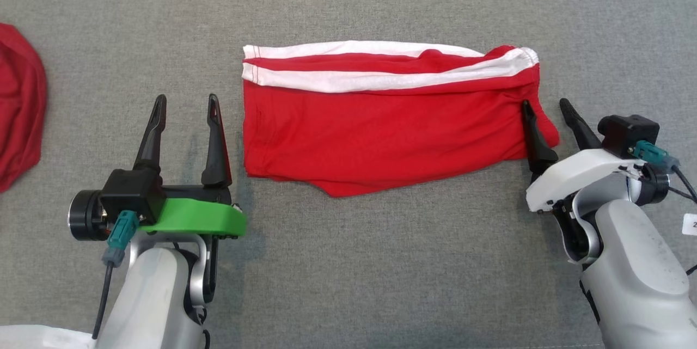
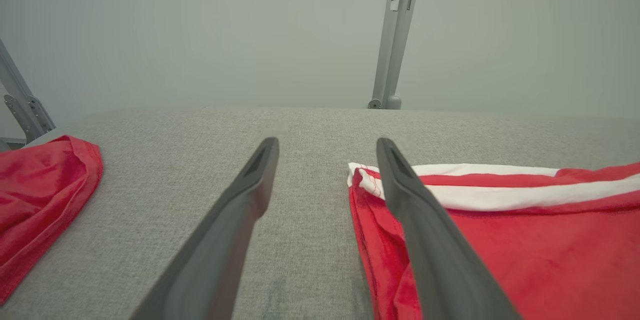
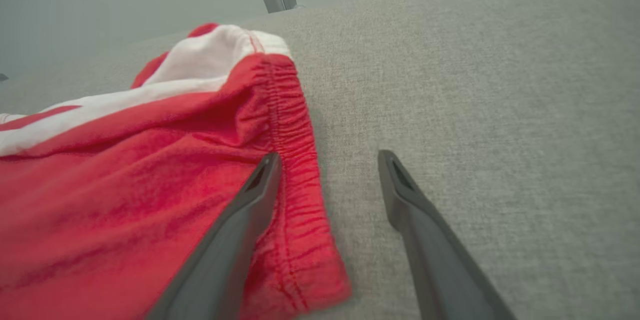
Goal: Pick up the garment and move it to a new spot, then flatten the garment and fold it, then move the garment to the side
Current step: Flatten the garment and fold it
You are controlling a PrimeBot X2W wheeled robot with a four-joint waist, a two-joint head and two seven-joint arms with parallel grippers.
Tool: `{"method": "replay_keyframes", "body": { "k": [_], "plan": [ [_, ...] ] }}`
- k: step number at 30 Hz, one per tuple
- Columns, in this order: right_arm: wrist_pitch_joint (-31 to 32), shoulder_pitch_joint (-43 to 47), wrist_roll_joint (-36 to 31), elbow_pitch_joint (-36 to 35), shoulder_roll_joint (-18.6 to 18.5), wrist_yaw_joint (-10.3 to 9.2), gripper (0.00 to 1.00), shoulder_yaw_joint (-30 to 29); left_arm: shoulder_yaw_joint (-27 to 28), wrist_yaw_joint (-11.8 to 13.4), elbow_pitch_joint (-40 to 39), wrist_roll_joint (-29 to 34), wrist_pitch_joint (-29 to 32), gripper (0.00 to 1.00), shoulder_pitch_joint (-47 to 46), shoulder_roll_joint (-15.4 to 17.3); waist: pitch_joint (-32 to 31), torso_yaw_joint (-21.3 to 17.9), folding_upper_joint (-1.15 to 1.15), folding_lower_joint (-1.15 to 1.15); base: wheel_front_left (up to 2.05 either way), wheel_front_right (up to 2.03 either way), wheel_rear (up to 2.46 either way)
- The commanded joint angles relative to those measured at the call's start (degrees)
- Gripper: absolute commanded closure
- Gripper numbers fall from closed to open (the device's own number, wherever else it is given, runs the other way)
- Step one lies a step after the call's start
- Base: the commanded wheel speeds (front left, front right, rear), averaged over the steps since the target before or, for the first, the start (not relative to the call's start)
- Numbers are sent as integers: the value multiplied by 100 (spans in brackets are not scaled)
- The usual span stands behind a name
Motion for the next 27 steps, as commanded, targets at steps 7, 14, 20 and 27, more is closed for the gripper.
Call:
{"method": "replay_keyframes", "body": {
  "k": [7,14,20,27],
  "plan": [
    [756,-184,898,182,-471,-3,0,970,65,-55,-5,116,-46,0,-91,-64,93,23,0,0,0,0,0],
    [1064,-210,1540,80,-783,4,100,1658,73,-128,8,180,-35,0,-130,-110,122,-34,0,0,0,0,0],
    [975,-256,1811,-161,-1067,-7,100,1760,103,-160,29,229,-35,0,-115,-131,99,-125,0,0,0,0,0],
    [758,14,2007,-583,-1455,-9,100,1341,117,-182,10,277,-35,0,-43,-159,38,-222,0,0,0,0,0]
  ]
}}
